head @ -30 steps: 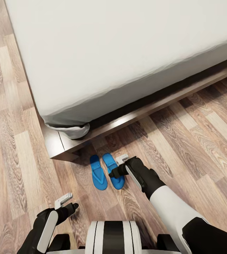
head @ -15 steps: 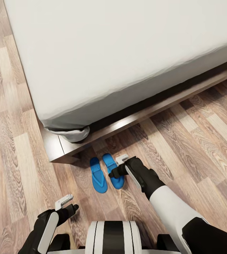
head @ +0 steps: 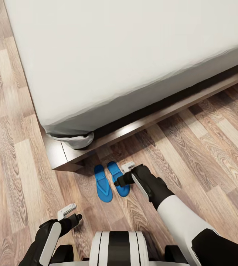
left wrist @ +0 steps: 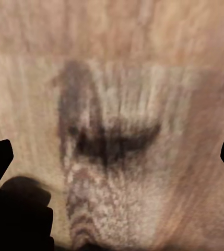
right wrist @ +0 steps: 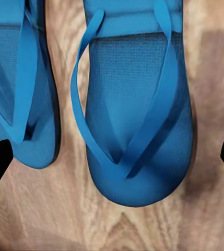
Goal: In the bedroom, move the book from the bed onto either nightstand, and place the two sandals side by side next to the bed.
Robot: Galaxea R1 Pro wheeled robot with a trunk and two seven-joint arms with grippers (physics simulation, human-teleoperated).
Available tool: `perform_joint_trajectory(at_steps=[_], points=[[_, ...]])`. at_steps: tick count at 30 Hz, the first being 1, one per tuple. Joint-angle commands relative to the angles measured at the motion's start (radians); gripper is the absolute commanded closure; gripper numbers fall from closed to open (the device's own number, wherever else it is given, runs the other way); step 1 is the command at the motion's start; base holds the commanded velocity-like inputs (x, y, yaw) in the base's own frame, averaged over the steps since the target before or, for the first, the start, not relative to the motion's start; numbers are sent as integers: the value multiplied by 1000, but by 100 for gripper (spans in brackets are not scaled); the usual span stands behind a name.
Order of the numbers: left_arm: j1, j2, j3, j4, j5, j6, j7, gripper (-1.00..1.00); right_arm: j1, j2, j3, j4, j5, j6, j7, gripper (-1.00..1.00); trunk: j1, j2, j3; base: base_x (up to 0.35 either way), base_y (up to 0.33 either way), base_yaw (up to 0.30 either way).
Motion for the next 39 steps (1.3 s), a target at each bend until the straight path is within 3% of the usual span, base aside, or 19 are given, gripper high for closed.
perform_joint_trajectory(at_steps=[1, 7, 9, 12, 17, 20, 27, 39], points=[[0, -1, 2, -1, 10, 3, 8, -100, 1, -1, 1, -3, -3, 4, 0, -100, 0, 0, -1, 0, 0, 0], [0, 0, 2, -1, 10, 2, 9, -100, 25, -4, 0, -63, -3, 9, 3, -100, 0, 0, -1, 0, 0, 0], [1, 0, 2, -2, 9, 1, 9, -100, 85, -9, -5, -188, -3, 16, 4, -100, 0, 0, -1, 0, 0, 0], [8, 1, 3, -12, 8, 1, 10, -100, 142, -22, -17, -299, -2, 24, 4, -100, 0, 0, -1, 0, 0, 0], [41, 0, 7, -87, 8, 1, 13, -100, 242, -66, -32, -515, -1, 51, 4, -100, -1, 0, 7, 0, 0, 0], [77, -1, 14, -153, 12, -3, 17, -100, 316, -99, -42, -693, -1, 82, 3, -100, -2, 1, 19, 0, 0, 0], [91, -1, 50, -177, 18, -9, 15, -100, 341, -109, -91, -793, -2, 143, 3, -100, -6, 3, 46, 0, 0, 0], [113, -1, 61, -214, 19, -9, 14, -100, 345, -111, -114, -840, -2, 204, 3, -100, -11, 5, 92, 0, 0, 0]])
